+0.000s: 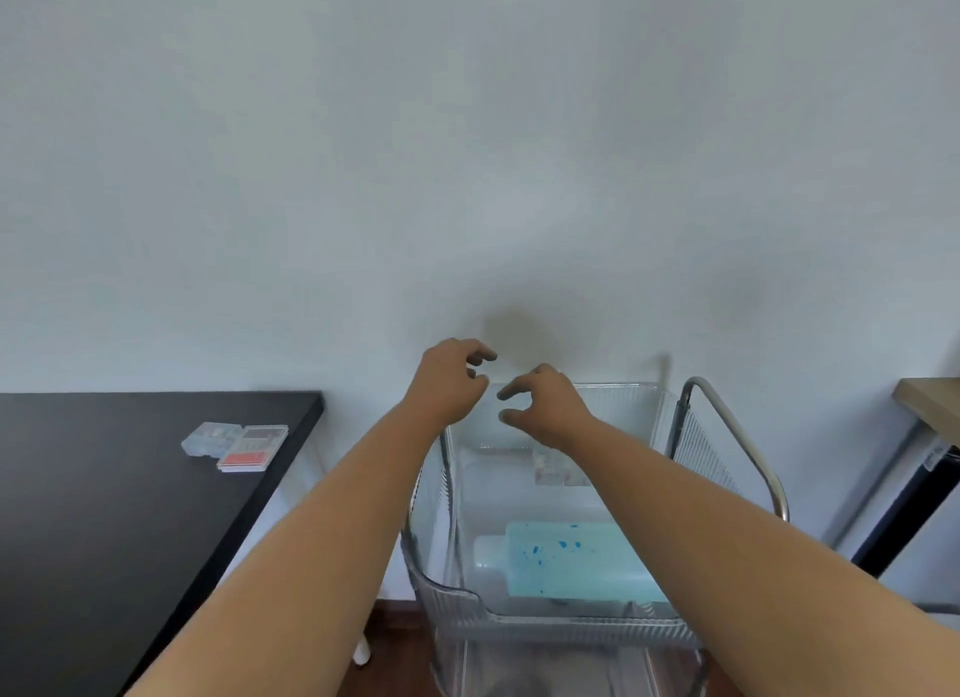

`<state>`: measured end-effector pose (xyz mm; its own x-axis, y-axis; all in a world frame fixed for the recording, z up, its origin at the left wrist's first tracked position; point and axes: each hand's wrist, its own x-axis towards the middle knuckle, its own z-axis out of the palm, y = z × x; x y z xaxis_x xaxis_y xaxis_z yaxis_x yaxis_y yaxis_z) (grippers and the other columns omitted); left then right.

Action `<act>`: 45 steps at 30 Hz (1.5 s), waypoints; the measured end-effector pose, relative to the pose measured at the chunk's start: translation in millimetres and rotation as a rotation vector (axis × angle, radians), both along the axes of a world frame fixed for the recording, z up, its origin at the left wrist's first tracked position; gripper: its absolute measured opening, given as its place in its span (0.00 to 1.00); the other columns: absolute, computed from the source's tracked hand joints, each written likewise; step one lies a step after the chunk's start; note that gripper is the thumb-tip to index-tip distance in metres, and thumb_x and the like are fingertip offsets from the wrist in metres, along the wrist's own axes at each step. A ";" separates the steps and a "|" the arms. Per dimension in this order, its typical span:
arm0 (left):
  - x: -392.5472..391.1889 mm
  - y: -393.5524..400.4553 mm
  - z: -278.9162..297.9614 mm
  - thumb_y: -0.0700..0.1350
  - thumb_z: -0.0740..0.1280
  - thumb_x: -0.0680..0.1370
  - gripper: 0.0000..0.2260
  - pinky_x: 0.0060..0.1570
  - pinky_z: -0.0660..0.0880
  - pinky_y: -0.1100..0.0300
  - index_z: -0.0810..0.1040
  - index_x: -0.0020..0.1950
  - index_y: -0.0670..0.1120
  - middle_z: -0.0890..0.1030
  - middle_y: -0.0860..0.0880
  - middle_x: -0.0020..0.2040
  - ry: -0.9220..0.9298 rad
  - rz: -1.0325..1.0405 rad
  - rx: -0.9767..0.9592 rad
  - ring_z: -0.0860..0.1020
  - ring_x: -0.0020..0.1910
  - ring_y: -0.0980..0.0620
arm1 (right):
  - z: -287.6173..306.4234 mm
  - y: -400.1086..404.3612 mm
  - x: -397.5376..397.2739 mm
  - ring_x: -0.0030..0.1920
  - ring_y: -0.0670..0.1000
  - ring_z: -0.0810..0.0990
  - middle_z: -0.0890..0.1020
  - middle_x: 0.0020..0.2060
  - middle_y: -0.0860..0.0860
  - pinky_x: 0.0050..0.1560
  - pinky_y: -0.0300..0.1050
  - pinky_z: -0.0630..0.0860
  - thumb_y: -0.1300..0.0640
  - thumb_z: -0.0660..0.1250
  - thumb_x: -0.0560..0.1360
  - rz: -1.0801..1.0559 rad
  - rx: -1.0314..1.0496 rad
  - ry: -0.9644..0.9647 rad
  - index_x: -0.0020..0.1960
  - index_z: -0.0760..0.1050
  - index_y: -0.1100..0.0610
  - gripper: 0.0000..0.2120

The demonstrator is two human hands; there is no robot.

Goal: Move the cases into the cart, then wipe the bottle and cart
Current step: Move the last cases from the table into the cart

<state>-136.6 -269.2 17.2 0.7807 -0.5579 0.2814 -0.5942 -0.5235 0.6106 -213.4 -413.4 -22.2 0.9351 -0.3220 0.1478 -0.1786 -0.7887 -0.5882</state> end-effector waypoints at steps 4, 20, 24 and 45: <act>10.9 54.6 22.1 0.39 0.68 0.76 0.13 0.44 0.73 0.67 0.81 0.58 0.52 0.79 0.52 0.54 -0.013 0.098 -0.087 0.80 0.49 0.55 | 23.2 46.4 17.2 0.55 0.50 0.75 0.75 0.55 0.51 0.51 0.40 0.66 0.51 0.71 0.73 0.067 0.030 -0.095 0.53 0.81 0.47 0.10; 80.4 265.2 -14.4 0.37 0.67 0.75 0.17 0.53 0.73 0.60 0.80 0.62 0.47 0.81 0.48 0.59 0.107 0.509 0.028 0.77 0.54 0.53 | 17.3 187.3 84.0 0.46 0.47 0.75 0.77 0.47 0.48 0.43 0.38 0.69 0.55 0.66 0.74 0.258 0.147 -0.052 0.54 0.80 0.50 0.10; 90.4 288.4 -25.5 0.32 0.60 0.75 0.26 0.57 0.75 0.56 0.75 0.69 0.50 0.74 0.49 0.70 0.124 0.488 0.172 0.74 0.65 0.46 | 0.5 213.2 103.2 0.41 0.45 0.75 0.75 0.40 0.43 0.37 0.35 0.69 0.54 0.67 0.74 0.239 0.222 0.040 0.57 0.78 0.51 0.12; 104.8 295.1 -52.1 0.51 0.72 0.72 0.20 0.47 0.72 0.60 0.79 0.62 0.46 0.76 0.48 0.57 0.237 0.468 0.225 0.77 0.50 0.50 | -41.5 275.0 133.1 0.51 0.53 0.79 0.76 0.54 0.53 0.49 0.49 0.82 0.61 0.72 0.70 -0.023 0.850 0.073 0.51 0.69 0.48 0.17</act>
